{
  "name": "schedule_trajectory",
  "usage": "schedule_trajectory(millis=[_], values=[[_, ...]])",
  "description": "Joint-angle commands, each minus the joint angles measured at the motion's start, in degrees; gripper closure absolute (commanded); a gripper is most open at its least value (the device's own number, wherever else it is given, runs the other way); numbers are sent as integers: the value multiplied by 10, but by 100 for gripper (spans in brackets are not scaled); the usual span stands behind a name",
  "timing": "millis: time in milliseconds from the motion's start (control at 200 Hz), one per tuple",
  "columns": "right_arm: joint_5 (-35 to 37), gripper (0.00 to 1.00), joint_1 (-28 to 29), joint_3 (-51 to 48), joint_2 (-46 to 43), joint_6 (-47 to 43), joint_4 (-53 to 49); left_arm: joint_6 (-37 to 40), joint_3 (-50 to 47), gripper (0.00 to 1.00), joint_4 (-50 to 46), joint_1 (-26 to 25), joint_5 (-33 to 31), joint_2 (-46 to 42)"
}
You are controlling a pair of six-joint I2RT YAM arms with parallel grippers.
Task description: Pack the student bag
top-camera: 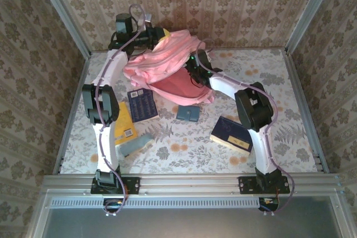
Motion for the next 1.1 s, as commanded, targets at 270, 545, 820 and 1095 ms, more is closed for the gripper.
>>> schedule_trajectory(millis=[270,545,820,1095], values=[[-85,13,-21,-202,-254,-221,-22,43,50,100,6,-19,21,-23],[-115,13,0,-357,-390,-337,-79,218,125,100,-226,-52,-47,9],[-132,15,65,-356,-373,-429,-176,263,127,100,-283,-71,-119,48],[-53,13,151,-273,-261,-475,-250,330,215,100,-378,-83,-253,84]])
